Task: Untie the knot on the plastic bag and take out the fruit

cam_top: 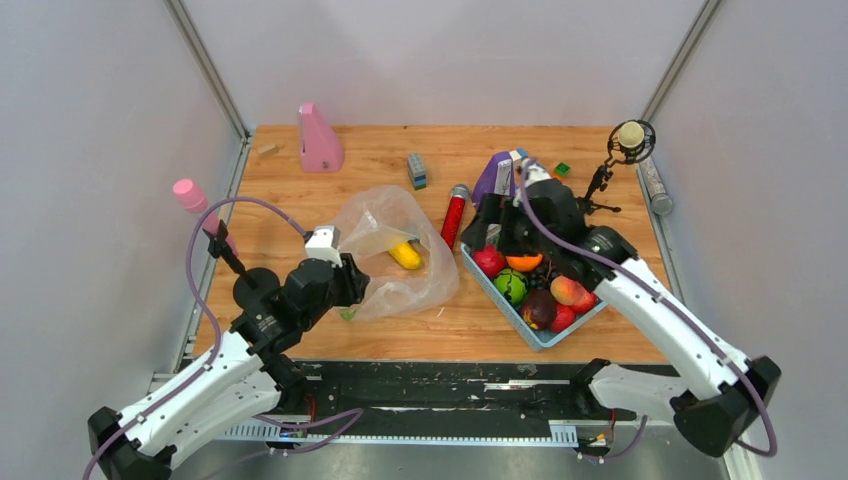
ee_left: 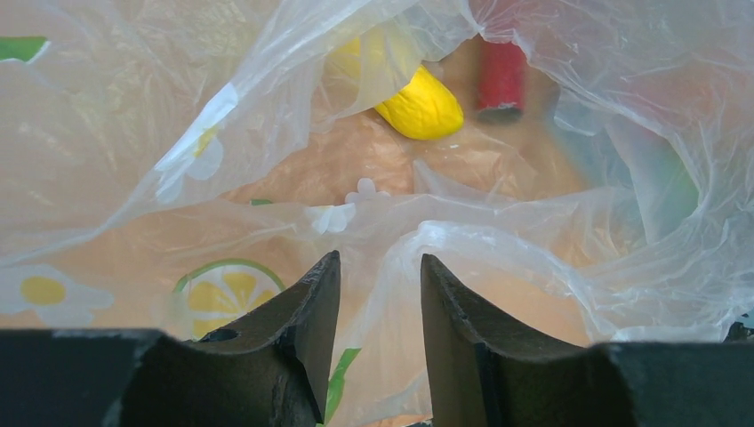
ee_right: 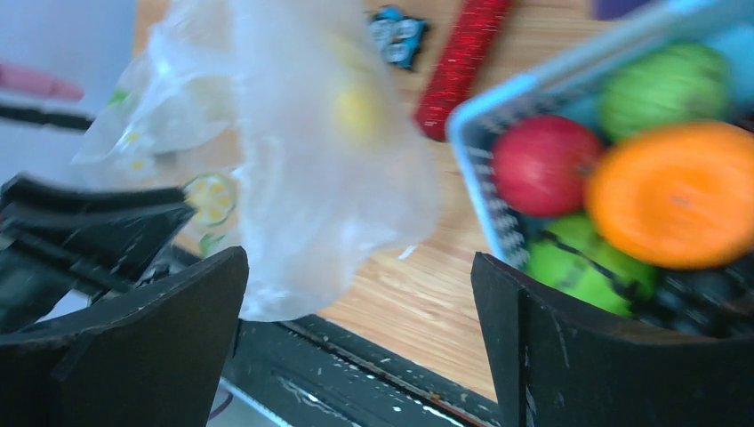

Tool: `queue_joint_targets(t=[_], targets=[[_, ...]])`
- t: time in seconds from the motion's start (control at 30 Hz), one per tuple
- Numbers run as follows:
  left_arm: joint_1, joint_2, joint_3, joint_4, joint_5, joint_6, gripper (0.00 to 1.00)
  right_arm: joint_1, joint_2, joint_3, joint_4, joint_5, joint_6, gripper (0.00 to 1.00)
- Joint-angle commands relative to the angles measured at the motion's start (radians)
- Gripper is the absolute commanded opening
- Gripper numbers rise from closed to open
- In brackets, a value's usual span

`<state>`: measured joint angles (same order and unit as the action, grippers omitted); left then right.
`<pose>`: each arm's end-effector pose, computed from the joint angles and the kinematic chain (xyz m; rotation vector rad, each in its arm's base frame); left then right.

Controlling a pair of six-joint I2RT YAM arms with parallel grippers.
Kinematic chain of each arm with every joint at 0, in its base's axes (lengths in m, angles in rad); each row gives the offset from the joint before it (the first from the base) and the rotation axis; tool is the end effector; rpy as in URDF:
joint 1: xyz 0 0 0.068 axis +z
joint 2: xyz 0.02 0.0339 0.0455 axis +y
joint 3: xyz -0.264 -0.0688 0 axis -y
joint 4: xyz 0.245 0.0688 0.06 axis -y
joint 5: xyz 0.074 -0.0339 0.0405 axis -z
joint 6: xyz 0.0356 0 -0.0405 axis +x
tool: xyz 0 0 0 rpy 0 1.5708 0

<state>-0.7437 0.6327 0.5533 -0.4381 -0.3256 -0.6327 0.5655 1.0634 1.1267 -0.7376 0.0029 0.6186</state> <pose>0.1179 -0.0930 0.2567 -0.0833 2.0964 -0.5063 0.1842 0.1168 0.3512 0.0633 2.3220 0.6206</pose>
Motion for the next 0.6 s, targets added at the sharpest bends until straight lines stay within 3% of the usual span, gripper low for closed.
queue_joint_targets(t=[0.0,0.13,0.33,0.57], targets=[[0.007,0.040,0.061,0.088,0.033,0.022,0.49,0.124,0.127,0.097,0.167,-0.064,-0.075,1.00],[0.012,0.084,0.090,0.109,0.040,0.008,0.67,0.169,0.236,0.154,0.212,-0.061,-0.089,1.00],[0.024,0.188,0.133,0.116,0.024,-0.049,0.83,0.197,0.394,0.225,0.218,-0.037,-0.101,0.99],[0.029,0.324,0.152,0.129,-0.017,-0.109,0.89,0.256,0.525,0.252,0.203,0.161,-0.123,0.85]])
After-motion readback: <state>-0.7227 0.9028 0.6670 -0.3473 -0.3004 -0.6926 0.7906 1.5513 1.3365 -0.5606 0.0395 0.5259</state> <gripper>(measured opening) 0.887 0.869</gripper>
